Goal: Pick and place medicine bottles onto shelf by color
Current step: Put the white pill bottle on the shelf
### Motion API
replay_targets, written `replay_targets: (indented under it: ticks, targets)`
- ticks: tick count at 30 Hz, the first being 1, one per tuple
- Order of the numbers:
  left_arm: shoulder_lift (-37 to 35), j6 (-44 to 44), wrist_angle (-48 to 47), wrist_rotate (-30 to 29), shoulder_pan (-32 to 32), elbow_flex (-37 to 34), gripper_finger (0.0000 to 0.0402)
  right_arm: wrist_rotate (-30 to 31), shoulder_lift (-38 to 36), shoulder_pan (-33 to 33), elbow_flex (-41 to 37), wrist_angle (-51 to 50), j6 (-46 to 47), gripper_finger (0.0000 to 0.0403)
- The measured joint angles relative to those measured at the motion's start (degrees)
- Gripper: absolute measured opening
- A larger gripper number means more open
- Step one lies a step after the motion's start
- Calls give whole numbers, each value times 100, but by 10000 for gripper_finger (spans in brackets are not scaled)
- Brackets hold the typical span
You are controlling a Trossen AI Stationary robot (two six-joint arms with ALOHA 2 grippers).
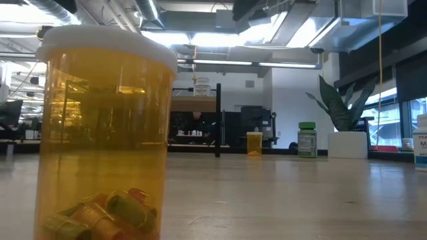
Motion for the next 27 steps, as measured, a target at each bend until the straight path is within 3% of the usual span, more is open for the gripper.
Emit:
replay_targets:
  ticks: [3,6,11,14,18,27]
  targets:
    - [0,-141,2,-39,-222,0,209,30,0,245,0,-220,39,239]
    - [9,-259,2,-300,-425,0,209,535,0,518,0,-594,330,239]
    - [13,-286,33,-523,-637,0,209,933,-3,721,0,-1647,1451,239]
    - [11,-292,37,-572,-697,0,209,966,-15,629,0,-1739,1881,239]
    - [13,-299,59,-584,-699,0,209,920,-168,358,-2,-1751,2017,239]
    - [13,-253,120,-597,-696,0,209,-10,-617,-474,-39,-1751,2481,239]
